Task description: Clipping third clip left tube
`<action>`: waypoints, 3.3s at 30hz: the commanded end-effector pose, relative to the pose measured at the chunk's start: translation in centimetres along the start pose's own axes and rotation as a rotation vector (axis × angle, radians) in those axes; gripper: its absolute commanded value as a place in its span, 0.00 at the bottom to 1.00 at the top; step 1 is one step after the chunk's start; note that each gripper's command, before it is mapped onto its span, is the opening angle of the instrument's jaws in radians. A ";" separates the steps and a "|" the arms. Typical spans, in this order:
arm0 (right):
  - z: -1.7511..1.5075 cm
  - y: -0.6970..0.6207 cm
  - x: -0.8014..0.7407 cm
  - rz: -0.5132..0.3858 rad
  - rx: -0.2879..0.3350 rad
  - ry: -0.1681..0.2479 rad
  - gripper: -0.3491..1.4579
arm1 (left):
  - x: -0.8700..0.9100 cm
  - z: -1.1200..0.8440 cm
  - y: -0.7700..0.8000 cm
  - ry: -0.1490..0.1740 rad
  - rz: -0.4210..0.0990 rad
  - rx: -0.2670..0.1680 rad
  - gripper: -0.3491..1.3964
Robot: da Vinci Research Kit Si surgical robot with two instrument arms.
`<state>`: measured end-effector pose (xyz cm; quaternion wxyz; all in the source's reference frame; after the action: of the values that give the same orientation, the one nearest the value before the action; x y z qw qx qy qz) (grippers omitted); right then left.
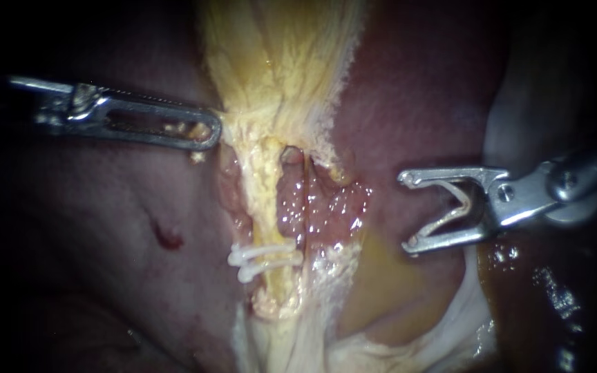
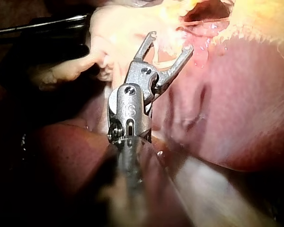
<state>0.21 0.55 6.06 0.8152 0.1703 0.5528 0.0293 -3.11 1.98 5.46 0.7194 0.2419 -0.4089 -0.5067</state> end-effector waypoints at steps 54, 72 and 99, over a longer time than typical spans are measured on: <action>1.50 0.32 -0.49 0.334 0.110 0.193 0.47 | 0.03 0.04 -0.01 -0.002 0.001 -0.004 0.00; 1.94 0.20 -0.24 0.409 0.248 0.328 0.47 | 0.03 0.05 -0.01 -0.002 0.001 -0.005 0.00; 2.26 0.34 -0.14 0.486 0.273 0.407 0.47 | 0.03 0.07 -0.02 -0.003 0.000 -0.006 0.00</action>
<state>2.24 0.31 7.03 0.6233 0.3957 0.6480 0.1868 -3.18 1.96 5.50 0.7196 0.2390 -0.4083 -0.5082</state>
